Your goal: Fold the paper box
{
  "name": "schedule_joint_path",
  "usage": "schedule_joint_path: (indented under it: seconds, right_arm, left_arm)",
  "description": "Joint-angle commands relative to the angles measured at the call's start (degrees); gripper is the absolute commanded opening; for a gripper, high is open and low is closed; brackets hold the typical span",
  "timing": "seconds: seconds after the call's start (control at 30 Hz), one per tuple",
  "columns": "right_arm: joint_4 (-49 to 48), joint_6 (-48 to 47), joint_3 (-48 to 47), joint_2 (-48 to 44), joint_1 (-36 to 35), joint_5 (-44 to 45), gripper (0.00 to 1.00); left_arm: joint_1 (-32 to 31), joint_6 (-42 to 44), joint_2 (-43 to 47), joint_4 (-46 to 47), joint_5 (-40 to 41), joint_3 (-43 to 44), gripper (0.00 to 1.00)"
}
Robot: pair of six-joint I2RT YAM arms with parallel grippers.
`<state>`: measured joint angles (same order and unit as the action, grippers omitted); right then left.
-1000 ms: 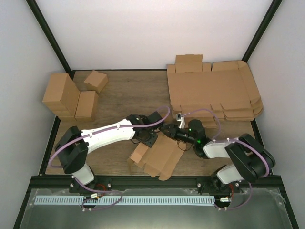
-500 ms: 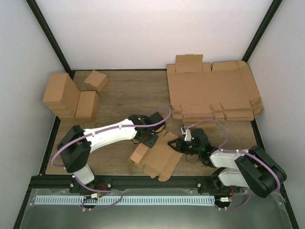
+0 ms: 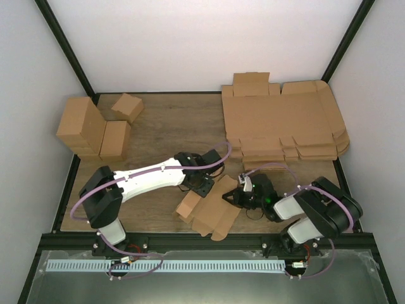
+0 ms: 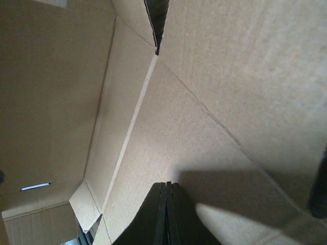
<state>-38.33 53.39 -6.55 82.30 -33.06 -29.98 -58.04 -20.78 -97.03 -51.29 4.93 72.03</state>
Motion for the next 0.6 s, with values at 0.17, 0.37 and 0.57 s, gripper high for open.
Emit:
schedule_joint_path:
  seconds: [0.17, 0.37, 0.57]
  right_arm:
    - [-5.45, -0.65, -0.38, 6.38, -0.94, 1.04, 0.01]
    - [3.18, -4.43, -0.29, -3.8, -0.96, 5.84, 0.01]
    - [16.68, -11.12, -4.1, -13.01, -0.96, 11.44, 0.01]
  left_arm:
    - [-2.38, -1.57, -2.88, -0.4, -1.47, 2.59, 0.46]
    - [-2.41, -1.96, -3.33, -0.34, -1.2, 2.36, 0.46]
    - [-2.46, -2.75, -3.86, 0.77, -0.82, 1.05, 0.45]
